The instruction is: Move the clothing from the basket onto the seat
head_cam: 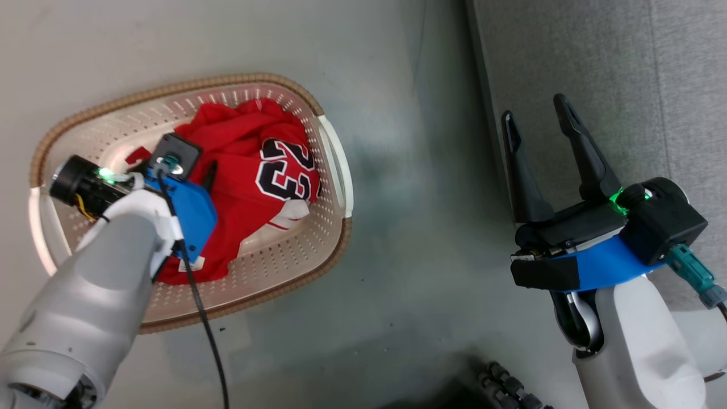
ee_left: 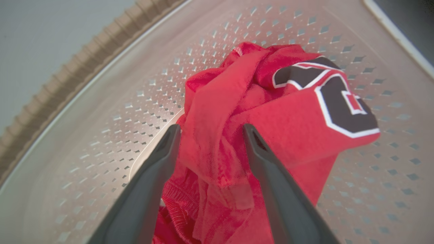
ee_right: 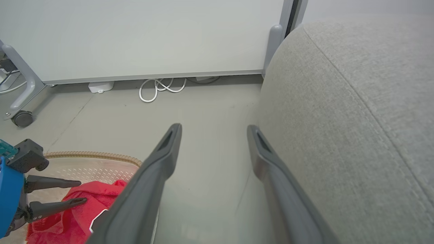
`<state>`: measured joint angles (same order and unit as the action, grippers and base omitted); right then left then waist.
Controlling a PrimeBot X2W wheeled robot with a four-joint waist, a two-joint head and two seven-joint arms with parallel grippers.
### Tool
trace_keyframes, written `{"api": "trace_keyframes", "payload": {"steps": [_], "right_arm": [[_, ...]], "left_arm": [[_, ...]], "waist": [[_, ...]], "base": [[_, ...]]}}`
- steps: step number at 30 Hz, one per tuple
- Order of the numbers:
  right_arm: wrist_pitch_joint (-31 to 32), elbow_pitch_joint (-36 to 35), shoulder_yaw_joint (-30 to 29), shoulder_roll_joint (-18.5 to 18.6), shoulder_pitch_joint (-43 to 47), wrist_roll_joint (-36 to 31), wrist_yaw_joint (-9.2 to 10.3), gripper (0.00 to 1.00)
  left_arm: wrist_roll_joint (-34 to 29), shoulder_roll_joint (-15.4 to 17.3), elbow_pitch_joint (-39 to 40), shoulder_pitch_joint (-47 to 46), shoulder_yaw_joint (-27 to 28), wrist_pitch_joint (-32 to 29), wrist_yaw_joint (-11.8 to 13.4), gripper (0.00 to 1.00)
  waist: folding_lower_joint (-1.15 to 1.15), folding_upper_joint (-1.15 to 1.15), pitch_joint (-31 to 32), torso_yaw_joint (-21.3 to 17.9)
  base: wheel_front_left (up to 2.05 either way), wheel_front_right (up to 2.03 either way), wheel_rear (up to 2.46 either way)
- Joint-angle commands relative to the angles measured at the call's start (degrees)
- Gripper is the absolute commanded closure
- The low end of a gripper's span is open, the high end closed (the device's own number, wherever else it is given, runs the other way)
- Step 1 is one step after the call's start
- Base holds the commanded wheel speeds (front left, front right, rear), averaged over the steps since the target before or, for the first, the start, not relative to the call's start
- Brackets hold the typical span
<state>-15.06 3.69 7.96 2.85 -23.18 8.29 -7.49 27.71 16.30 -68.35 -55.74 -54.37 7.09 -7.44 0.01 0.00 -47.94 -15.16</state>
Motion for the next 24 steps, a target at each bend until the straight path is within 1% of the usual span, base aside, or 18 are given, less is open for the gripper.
{"api": "trace_keyframes", "payload": {"steps": [1, 8, 10, 17, 18, 19, 24], "right_arm": [[-0.2, -0.3, 0.1, 0.1, -1.1, 0.2, -0.01, 0.00], [-0.2, -1.6, 0.7, 0.1, -1.6, 0.9, -0.01, 0.00], [-0.2, -1.9, 0.9, 0.1, -1.7, 1.0, -0.01, 0.00], [-0.2, -3.4, 0.9, 0.1, -2.1, 1.7, -0.01, 0.00], [-0.2, -3.5, 0.8, 0.1, -2.1, 1.9, -0.01, 0.00], [-0.2, -3.6, 0.8, 0.1, -2.0, 2.0, -0.01, 0.00], [-0.2, -3.1, 0.9, 0.1, -2.1, 1.9, -0.01, 0.00]], "left_arm": [[0.4, 0.4, -0.3, -1.3, -0.2, 0.0, 0.0, 0.00], [1.2, 1.1, -3.0, -5.0, -2.2, -3.1, 0.0, 0.00], [2.3, 0.8, -3.4, -5.3, -2.3, -4.6, 0.0, 0.00], [2.0, 0.5, -4.1, -7.3, -4.7, -5.4, 0.0, 0.00], [2.2, 0.3, -4.2, -7.5, -4.8, -5.0, 0.0, 0.53], [2.2, 0.1, -4.2, -7.5, -5.2, -4.8, 0.0, 1.00], [3.0, -0.4, -4.0, -7.4, -6.7, -4.0, 0.0, 1.00]], "waist": [[-0.01, 0.00, -1.7, -0.5], [-0.01, 0.00, -6.3, -1.2], [-0.01, 0.00, -7.4, -1.4], [-0.01, 0.00, -9.7, -1.9], [-0.01, 0.00, -9.8, -1.9], [-0.01, 0.00, -9.8, -1.8], [-0.01, 0.00, -9.3, -1.5]], "base": [[0.00, 0.00, 0.00], [0.00, 0.00, 0.00], [0.00, 0.00, 0.00], [0.00, 0.00, 0.00], [0.00, 0.00, 0.00], [0.00, 0.00, 0.00], [0.00, 0.00, 0.00]]}}
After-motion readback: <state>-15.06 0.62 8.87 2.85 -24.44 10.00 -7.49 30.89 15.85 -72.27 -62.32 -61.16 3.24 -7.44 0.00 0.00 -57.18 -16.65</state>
